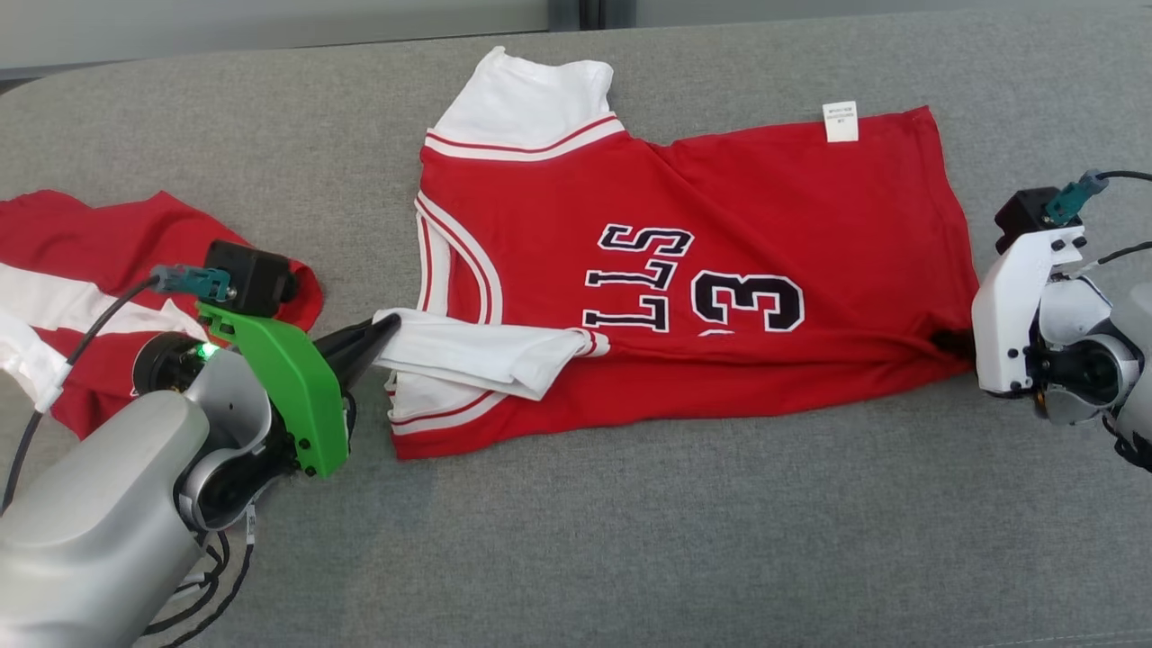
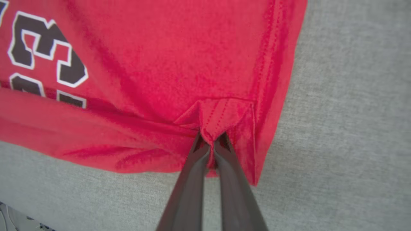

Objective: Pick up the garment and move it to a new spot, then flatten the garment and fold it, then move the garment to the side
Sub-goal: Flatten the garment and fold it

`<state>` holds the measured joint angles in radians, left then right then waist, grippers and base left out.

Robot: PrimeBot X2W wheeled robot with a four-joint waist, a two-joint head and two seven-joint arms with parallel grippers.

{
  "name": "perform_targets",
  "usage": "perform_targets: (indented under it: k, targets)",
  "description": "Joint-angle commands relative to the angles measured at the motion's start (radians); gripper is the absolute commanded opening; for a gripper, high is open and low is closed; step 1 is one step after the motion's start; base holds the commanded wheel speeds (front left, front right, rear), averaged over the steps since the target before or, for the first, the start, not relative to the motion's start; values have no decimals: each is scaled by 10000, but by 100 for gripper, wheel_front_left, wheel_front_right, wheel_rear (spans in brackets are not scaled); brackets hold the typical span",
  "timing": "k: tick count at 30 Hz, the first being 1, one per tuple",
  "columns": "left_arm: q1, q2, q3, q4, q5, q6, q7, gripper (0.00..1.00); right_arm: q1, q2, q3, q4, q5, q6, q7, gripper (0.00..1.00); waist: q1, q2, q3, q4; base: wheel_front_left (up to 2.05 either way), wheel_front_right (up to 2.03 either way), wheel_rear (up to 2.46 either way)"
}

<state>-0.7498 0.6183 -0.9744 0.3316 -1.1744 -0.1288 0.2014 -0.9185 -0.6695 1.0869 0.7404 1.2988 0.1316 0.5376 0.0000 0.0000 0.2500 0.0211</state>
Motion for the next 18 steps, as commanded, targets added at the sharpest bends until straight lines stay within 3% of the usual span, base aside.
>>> perform_targets:
  k: [1,2,3,10,13,18]
  targets:
    - [-284,-33,-88,160,191,-21,-121,19,-212,23,-8,143,-211,-17,-276,100,0,0,154,13,0,0,0]
    - [-376,-58,-117,351,310,-20,-249,76,-246,71,-26,255,-290,-17,-436,100,0,0,175,9,0,0,0]
    - [-421,-116,-116,524,339,-20,-348,100,-269,117,-50,330,-306,-17,-503,100,0,0,183,5,0,0,0]
    - [-843,-775,-173,1546,551,-21,-1159,100,-619,390,-819,859,123,-9,-1501,100,0,0,31,66,0,0,0]
    - [-1027,-1096,11,2081,753,46,-1900,100,-872,147,-913,773,-151,-11,-2076,100,0,0,-86,65,0,0,0]
    - [-1133,-1576,601,2668,1158,519,-4017,100,-871,143,-1109,477,-860,-9,-4350,100,0,0,-423,37,0,0,0]
